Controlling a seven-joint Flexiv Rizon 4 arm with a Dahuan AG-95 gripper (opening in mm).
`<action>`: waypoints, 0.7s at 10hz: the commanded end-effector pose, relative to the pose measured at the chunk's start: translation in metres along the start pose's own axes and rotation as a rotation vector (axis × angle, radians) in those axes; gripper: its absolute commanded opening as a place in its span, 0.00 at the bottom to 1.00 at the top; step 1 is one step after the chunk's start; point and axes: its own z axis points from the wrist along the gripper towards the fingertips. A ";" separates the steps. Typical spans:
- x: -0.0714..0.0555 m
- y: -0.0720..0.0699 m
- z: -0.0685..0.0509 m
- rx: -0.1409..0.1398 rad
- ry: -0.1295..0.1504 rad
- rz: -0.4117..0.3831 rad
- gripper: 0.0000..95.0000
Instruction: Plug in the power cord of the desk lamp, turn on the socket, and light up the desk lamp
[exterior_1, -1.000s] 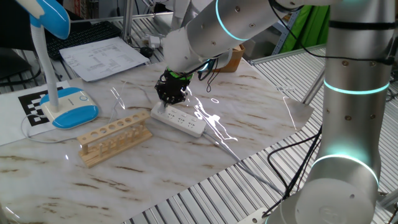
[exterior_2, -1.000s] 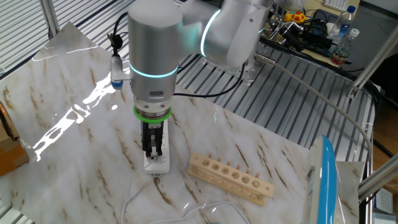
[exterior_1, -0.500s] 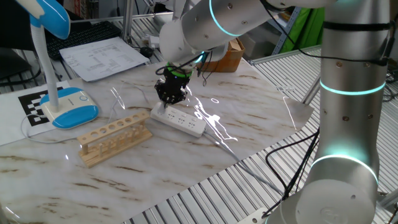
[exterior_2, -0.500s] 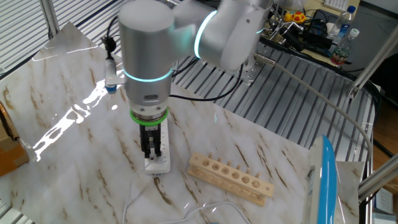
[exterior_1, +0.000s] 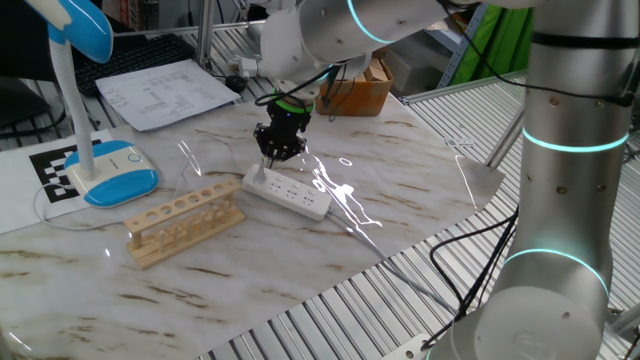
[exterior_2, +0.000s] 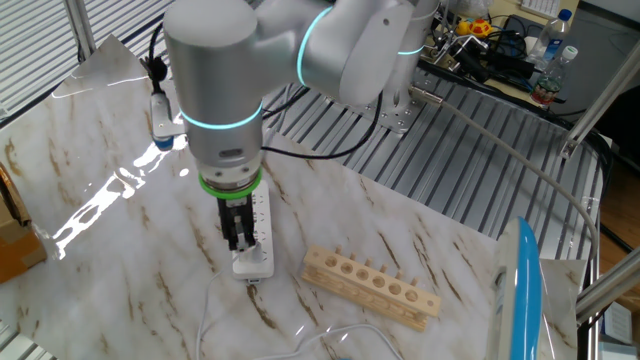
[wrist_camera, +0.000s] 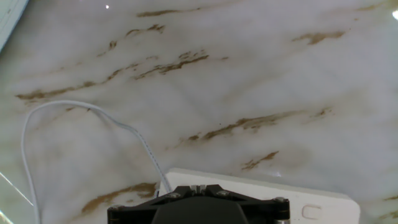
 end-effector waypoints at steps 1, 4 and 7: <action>-0.002 -0.002 -0.005 0.040 -0.002 -0.243 0.00; -0.002 -0.002 -0.005 0.096 0.000 -0.465 0.00; -0.002 -0.002 -0.005 0.117 0.032 -0.581 0.00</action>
